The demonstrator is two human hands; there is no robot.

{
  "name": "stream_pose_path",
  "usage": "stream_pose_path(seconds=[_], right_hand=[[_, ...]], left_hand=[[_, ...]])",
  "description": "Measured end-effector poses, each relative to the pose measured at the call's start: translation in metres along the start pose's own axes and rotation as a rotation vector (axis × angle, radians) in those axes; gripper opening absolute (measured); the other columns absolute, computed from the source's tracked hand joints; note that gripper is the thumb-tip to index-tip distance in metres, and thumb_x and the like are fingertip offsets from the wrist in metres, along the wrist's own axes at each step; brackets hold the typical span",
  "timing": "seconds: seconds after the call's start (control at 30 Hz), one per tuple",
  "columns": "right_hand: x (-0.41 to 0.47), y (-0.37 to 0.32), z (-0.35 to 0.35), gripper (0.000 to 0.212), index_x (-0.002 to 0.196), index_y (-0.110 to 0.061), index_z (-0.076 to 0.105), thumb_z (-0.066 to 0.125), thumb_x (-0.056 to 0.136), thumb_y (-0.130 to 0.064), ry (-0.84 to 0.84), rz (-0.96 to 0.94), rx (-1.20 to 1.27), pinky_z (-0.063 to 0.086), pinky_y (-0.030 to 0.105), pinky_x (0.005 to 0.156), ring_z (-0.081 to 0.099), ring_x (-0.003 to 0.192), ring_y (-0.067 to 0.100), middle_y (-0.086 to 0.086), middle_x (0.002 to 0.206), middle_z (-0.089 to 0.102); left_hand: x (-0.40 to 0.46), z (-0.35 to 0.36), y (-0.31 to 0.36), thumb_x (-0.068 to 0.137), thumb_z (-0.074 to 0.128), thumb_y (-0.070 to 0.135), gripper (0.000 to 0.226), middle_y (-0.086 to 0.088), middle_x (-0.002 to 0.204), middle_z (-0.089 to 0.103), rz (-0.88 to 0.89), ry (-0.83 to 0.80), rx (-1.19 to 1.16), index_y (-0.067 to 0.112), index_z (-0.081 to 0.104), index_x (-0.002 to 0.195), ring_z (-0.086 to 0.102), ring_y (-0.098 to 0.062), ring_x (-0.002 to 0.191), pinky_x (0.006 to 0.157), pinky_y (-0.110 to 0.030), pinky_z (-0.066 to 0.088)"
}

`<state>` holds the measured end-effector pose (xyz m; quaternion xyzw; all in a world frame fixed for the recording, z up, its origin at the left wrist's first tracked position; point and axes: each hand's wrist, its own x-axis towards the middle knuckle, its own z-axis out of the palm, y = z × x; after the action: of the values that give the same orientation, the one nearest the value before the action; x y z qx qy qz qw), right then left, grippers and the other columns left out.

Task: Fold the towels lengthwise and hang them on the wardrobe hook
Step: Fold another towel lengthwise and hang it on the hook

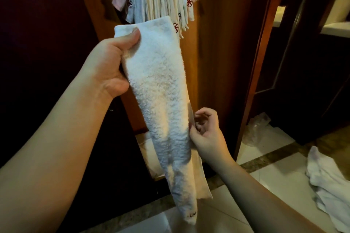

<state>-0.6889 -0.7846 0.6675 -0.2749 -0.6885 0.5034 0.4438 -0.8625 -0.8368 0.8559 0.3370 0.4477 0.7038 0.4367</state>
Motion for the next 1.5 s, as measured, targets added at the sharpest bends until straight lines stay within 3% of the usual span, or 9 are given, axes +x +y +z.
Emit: stream_pose_path(seconds=[0.13, 0.27, 0.4, 0.53, 0.73, 0.83, 1.0, 1.17, 1.5], right_hand=[[0.002, -0.002, -0.005, 0.032, 0.101, -0.038, 0.056, 0.056, 0.096, -0.006, -0.074, 0.034, -0.024, 0.056, 0.027, 0.067, 0.065, 0.082, 0.015, -0.007, 0.094, 0.064], [0.001, -0.004, -0.004, 0.019, 0.095, -0.037, 0.068, 0.051, 0.098, -0.031, -0.219, 0.178, 0.162, 0.052, 0.034, 0.089, 0.064, 0.102, 0.013, -0.004, 0.105, 0.067], [-0.006, -0.011, 0.002, 0.005, 0.097, -0.053, 0.056, 0.054, 0.096, -0.048, -0.244, 0.141, 0.024, 0.035, -0.002, 0.091, 0.043, 0.101, -0.031, -0.031, 0.11, 0.051], [-0.015, -0.007, 0.009, 0.027, 0.11, -0.036, 0.057, 0.047, 0.091, -0.052, -0.197, 0.08, 0.11, 0.057, 0.031, 0.086, 0.067, 0.1, 0.006, -0.011, 0.106, 0.068], [-0.017, -0.009, 0.02, 0.023, 0.102, -0.032, 0.054, 0.04, 0.094, -0.048, 0.034, -0.025, 0.07, 0.054, 0.021, 0.069, 0.064, 0.084, -0.002, -0.025, 0.091, 0.065], [-0.012, -0.005, 0.017, 0.024, 0.107, -0.033, 0.05, 0.045, 0.091, -0.051, 0.11, -0.031, 0.037, 0.053, 0.019, 0.07, 0.063, 0.085, -0.004, -0.013, 0.095, 0.066], [0.015, 0.01, -0.012, 0.098, 0.13, -0.017, 0.055, 0.08, 0.055, -0.075, -0.333, 0.391, 0.241, 0.056, 0.044, 0.094, 0.069, 0.107, 0.02, 0.004, 0.12, 0.071], [0.015, 0.014, -0.033, 0.083, 0.107, -0.01, 0.071, 0.098, 0.039, -0.048, -0.751, 0.565, 0.228, 0.056, 0.03, 0.084, 0.071, 0.101, 0.021, 0.009, 0.111, 0.074], [0.004, 0.025, -0.042, 0.061, 0.11, -0.006, 0.076, 0.097, 0.057, -0.026, -0.711, 0.699, 0.552, 0.054, 0.042, 0.097, 0.068, 0.11, 0.03, 0.019, 0.12, 0.069]], left_hand=[[-0.001, 0.003, 0.0, 0.097, 0.057, 0.019, 0.023, -0.011, 0.108, 0.075, -0.004, 0.001, 0.012, 0.008, 0.064, 0.115, 0.073, -0.026, 0.1, 0.071, -0.041, 0.061], [-0.002, 0.006, -0.001, 0.096, 0.059, 0.02, 0.021, -0.01, 0.103, 0.076, 0.01, 0.034, 0.034, 0.008, 0.064, 0.113, 0.073, -0.025, 0.097, 0.07, -0.04, 0.061], [-0.004, 0.01, -0.001, 0.096, 0.061, 0.022, 0.021, -0.008, 0.101, 0.077, 0.045, 0.079, 0.112, 0.008, 0.065, 0.111, 0.074, -0.023, 0.093, 0.07, -0.037, 0.061], [-0.006, 0.007, 0.003, 0.095, 0.064, 0.026, 0.013, -0.001, 0.096, 0.078, 0.168, 0.133, 0.275, 0.015, 0.068, 0.101, 0.074, -0.018, 0.092, 0.089, -0.04, 0.057], [-0.008, 0.002, 0.005, 0.095, 0.063, 0.028, 0.015, -0.001, 0.095, 0.077, 0.164, 0.129, 0.254, 0.015, 0.067, 0.102, 0.074, -0.019, 0.094, 0.092, -0.042, 0.056], [-0.005, -0.002, 0.004, 0.096, 0.062, 0.028, 0.023, -0.005, 0.1, 0.077, 0.119, 0.142, 0.185, 0.011, 0.065, 0.111, 0.074, -0.021, 0.094, 0.082, -0.039, 0.06], [0.008, -0.011, 0.0, 0.099, 0.057, 0.023, 0.021, -0.008, 0.097, 0.077, 0.047, 0.151, 0.057, 0.008, 0.064, 0.111, 0.075, -0.022, 0.091, 0.065, -0.034, 0.06], [0.029, -0.018, -0.016, 0.098, 0.059, 0.023, 0.023, -0.01, 0.094, 0.077, -0.1, 0.198, 0.057, 0.007, 0.063, 0.114, 0.075, -0.024, 0.086, 0.064, -0.037, 0.059], [0.077, -0.035, -0.056, 0.097, 0.063, 0.017, 0.021, -0.011, 0.101, 0.065, -0.247, 0.379, 0.18, 0.007, 0.049, 0.11, 0.067, -0.025, 0.091, 0.082, -0.045, 0.057]])
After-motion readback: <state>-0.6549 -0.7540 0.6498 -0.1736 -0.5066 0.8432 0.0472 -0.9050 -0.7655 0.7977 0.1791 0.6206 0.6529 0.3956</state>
